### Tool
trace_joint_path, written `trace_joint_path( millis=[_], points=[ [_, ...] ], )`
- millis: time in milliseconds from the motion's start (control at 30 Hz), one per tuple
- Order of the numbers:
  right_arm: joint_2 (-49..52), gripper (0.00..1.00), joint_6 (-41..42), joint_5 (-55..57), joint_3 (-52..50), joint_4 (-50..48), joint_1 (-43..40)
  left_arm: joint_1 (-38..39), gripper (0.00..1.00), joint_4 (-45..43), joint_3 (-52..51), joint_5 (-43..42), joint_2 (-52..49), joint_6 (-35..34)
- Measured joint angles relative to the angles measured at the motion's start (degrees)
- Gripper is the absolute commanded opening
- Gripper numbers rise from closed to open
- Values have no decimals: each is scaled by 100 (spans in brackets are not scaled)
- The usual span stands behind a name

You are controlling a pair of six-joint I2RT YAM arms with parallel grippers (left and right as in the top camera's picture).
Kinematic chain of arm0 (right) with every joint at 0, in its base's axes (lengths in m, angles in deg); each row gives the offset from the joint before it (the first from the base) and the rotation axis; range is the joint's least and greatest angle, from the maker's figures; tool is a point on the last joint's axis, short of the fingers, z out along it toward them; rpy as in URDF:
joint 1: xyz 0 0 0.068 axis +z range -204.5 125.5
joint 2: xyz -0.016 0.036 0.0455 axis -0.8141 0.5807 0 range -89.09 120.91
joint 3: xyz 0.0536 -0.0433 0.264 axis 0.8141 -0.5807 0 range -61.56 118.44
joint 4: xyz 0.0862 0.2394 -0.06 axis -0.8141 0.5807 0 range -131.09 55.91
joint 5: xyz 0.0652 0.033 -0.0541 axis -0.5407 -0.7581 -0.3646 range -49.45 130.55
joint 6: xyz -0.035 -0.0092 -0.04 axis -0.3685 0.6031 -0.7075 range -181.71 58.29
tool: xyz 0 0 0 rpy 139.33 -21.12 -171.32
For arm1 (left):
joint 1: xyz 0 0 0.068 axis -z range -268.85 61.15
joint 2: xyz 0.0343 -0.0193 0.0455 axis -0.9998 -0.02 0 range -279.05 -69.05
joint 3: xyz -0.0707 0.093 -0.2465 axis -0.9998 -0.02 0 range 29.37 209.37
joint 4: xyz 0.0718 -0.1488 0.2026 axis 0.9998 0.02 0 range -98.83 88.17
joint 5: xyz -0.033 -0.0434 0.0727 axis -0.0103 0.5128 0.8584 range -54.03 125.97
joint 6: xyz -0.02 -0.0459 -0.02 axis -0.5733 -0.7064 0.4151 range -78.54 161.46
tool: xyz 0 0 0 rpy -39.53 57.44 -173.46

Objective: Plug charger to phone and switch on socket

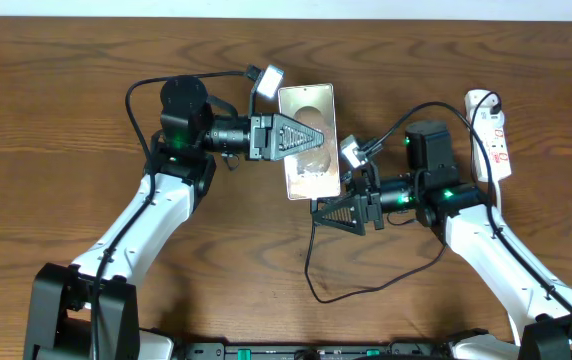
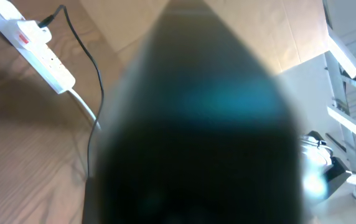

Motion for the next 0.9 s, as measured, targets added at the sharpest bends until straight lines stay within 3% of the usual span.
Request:
trace_joint_path(
  millis=[533, 633, 800, 833, 900],
  points=[
    [2, 63, 334, -46, 0, 0, 103, 0, 7, 0, 0, 26, 0, 0],
    [2, 49, 372, -20, 0, -17, 140, 0, 7, 0, 0, 24, 0, 0],
    [0, 15, 448, -74, 0, -70, 140, -2, 7, 0, 0, 83, 0, 44],
    [0, 4, 474, -122, 0, -98, 140, -4, 7, 7, 0, 109, 0, 44],
    [0, 1, 555, -216, 0, -216, 140, -9, 7, 4, -2, 166, 0, 103]
  ],
)
